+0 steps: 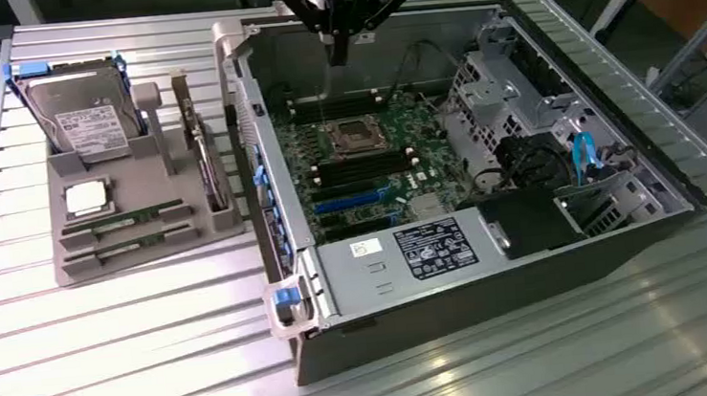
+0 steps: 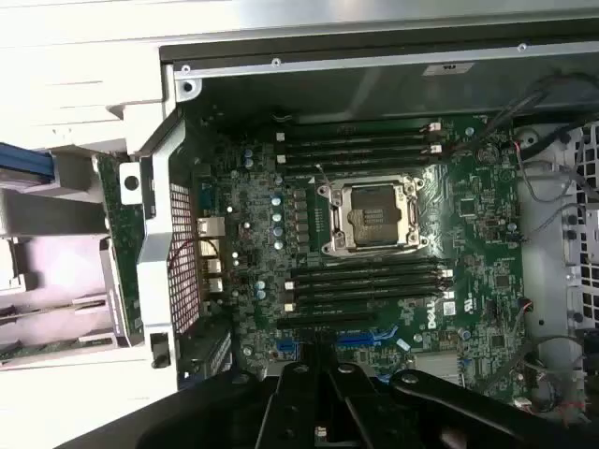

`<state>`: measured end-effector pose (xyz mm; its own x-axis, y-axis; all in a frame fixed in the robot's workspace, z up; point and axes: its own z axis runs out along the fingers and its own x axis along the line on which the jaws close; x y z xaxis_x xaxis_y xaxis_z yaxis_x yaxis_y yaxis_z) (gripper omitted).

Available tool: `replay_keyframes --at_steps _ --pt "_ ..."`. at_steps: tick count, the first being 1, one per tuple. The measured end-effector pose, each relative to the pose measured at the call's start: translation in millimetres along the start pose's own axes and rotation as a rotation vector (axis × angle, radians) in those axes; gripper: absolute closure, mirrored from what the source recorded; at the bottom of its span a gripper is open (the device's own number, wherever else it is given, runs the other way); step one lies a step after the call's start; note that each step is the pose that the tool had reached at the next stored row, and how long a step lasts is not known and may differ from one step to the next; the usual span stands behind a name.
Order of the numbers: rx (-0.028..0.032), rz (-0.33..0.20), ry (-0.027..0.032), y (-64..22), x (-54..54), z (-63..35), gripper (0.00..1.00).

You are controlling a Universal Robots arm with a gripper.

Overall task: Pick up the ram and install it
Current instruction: 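Reach for the ram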

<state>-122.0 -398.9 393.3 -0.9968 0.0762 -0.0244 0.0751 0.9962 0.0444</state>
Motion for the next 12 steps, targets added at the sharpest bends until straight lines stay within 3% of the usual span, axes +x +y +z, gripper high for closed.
replay_keyframes --at_steps 1,2,12 --pt "0.0 0.0 -0.0001 -1.3 17.7 -0.5 0.9" --pt "0.0001 0.0 -0.0001 -1.6 21.2 -0.6 0.9" --pt "-0.0001 0.0 -0.0001 -2.7 36.0 -1.0 0.9"
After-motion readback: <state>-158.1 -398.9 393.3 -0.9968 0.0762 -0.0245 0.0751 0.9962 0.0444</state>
